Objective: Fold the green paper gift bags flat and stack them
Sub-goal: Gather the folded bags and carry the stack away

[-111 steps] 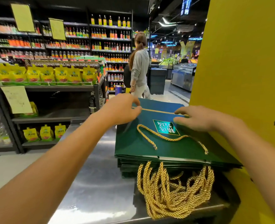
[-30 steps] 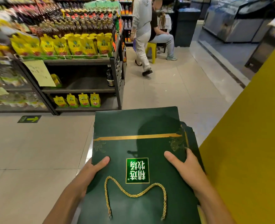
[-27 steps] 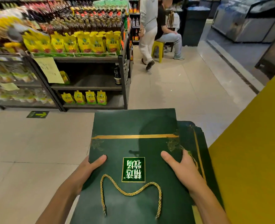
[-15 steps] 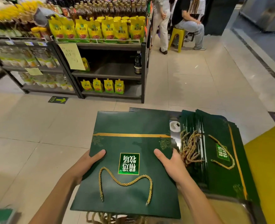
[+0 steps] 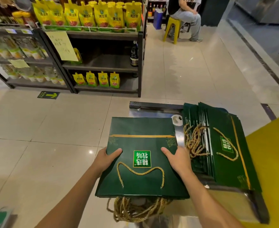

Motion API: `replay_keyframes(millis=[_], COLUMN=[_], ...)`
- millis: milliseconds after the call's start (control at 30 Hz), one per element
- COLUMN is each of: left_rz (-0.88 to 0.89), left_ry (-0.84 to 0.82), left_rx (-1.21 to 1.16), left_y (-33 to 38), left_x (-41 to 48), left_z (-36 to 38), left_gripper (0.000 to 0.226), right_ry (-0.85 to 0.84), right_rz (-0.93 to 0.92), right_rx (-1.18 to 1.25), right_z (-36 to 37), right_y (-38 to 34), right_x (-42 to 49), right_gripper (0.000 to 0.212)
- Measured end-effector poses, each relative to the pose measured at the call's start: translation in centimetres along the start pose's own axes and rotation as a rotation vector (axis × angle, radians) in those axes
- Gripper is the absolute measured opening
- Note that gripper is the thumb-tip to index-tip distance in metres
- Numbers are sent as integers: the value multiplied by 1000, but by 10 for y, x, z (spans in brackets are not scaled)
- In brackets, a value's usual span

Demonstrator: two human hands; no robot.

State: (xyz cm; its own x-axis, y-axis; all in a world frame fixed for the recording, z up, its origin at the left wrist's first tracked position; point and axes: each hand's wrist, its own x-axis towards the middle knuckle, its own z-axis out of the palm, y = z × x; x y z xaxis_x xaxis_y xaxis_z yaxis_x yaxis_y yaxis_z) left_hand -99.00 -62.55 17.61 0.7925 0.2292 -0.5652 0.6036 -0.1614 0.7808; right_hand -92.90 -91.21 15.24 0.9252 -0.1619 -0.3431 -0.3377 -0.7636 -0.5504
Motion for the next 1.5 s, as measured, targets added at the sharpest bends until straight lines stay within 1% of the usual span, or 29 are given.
replay_keyframes(millis=[100,167,233,300,400,433,500,567,633,767,833,867,900,967,1033,1100,1133,1167,1200,1233,1267,1300,1400,1467,1500], left_rz=[40,71,97,160,282,324,439,548,617,736,773,777,748,649,563,525,500,457,401,325,242,171,-43,-110,-127], left_ry=[24,58,111,196,327,355,368,319,229,76,14,-20,-60,-128,-185,-251,-278,-297,-295,-280,-270,-264,-248,-228,-228], left_rx=[108,225,335,476,844,935,975,990,1015,1155,1206,1192,1146,959,770,657,620,588,548,499,450,409,288,227,181], left_y=[6,11,14,18,30,36,51,68,85,113,125,130,136,148,157,161,159,157,152,144,137,130,122,122,122], left_x=[0,0,-1,-4,-8,-9,-11,-13,-15,-23,-25,-25,-26,-30,-33,-34,-29,-23,-14,-2,9,20,30,31,34], left_z=[-1,0,1,2,7,12,27,50,79,143,173,187,200,221,240,259,268,276,284,292,297,300,304,305,306], left_gripper=[32,40,45,44,44,45,41,38,36,34,33,32,31,32,40,54,62,75,94,113,126,134,145,143,138], right_ry=[5,10,26,34,34,41,71,122,175,258,254,232,207,187,208,223,219,212,201,181,154,126,71,63,72], right_rz=[-23,-51,-97,-160,-287,-330,-385,-401,-399,-372,-432,-470,-497,-490,-400,-282,-227,-177,-133,-92,-54,-21,49,61,55], right_rx=[-118,-221,-332,-420,-466,-465,-440,-401,-384,-310,-233,-178,-118,-52,-43,-36,-44,-56,-68,-76,-82,-82,-56,-64,-57], right_z=[-9,-15,-23,-35,-58,-66,-84,-104,-125,-161,-172,-175,-178,-183,-189,-195,-197,-198,-197,-195,-192,-188,-177,-173,-172], right_y=[-14,-21,-28,-34,-39,-38,-34,-22,-4,36,48,54,59,73,91,111,121,130,138,145,151,154,158,157,157], right_x=[-10,-16,-22,-26,-32,-33,-35,-36,-34,-27,-27,-28,-29,-26,-16,-2,4,11,18,24,29,34,41,43,44], right_gripper=[72,71,69,63,43,37,31,28,25,22,24,24,22,21,24,26,28,30,34,40,46,51,62,64,64])
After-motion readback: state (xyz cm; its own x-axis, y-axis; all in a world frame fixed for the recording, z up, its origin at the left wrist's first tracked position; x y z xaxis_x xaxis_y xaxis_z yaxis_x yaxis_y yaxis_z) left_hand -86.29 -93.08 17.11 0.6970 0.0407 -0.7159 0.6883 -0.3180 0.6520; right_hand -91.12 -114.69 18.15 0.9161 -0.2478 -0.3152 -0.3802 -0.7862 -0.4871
